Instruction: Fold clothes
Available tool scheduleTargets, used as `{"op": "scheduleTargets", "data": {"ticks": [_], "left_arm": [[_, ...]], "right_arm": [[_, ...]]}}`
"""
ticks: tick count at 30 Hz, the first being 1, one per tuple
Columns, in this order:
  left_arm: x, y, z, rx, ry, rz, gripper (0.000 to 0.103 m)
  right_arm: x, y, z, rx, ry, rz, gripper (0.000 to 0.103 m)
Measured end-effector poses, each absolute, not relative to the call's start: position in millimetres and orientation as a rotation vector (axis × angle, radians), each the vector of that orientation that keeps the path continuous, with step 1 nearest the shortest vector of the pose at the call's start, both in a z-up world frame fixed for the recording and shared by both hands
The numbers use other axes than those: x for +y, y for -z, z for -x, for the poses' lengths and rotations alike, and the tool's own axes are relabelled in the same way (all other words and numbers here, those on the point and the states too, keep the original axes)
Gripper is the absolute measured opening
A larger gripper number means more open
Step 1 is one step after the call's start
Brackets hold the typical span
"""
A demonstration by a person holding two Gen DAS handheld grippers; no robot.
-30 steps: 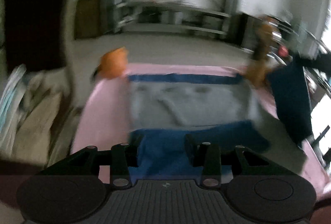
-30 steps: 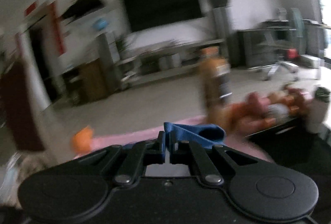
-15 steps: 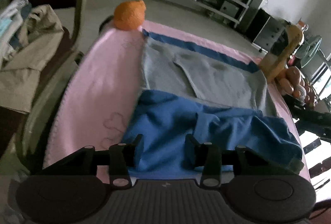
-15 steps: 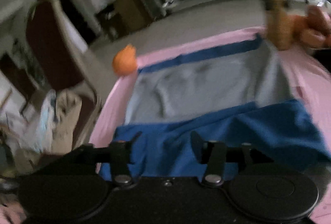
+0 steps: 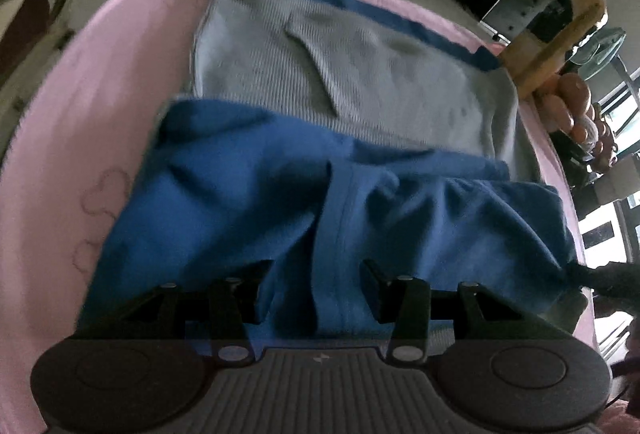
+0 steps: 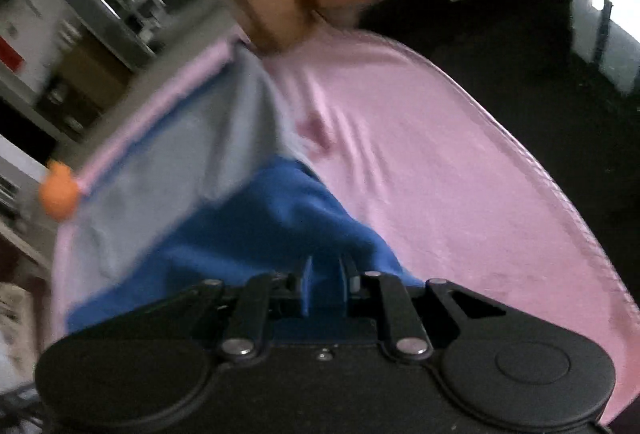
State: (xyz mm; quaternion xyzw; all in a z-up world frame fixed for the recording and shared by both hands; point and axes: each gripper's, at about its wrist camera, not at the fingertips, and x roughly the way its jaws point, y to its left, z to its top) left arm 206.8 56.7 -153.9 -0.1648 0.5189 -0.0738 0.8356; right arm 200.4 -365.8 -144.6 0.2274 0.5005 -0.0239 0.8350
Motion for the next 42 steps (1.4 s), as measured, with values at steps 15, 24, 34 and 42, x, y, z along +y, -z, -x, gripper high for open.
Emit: {"op": "scheduleTargets", "data": {"ticks": [15,24,34,42], "left_arm": [[34,158,-215,1.055,0.199,0.263,0.030],[27,136,-199,0.908,0.142,0.143,0.003],[27,94,-164,0.727,0.105,-0.004,0.003],[44,118,-181,0.857,0.051,0.036,0.013]], "right_arm": [[-368,150,-199,1.078,0.089,-0.527,0.013],[-372,149,-198,1.064,0.079,-0.587,0.023],[-379,132,-184,0.953,0.108,-0.574,0.041],[-349,144,-198,1.041,0.159,-0.323,0.038]]}}
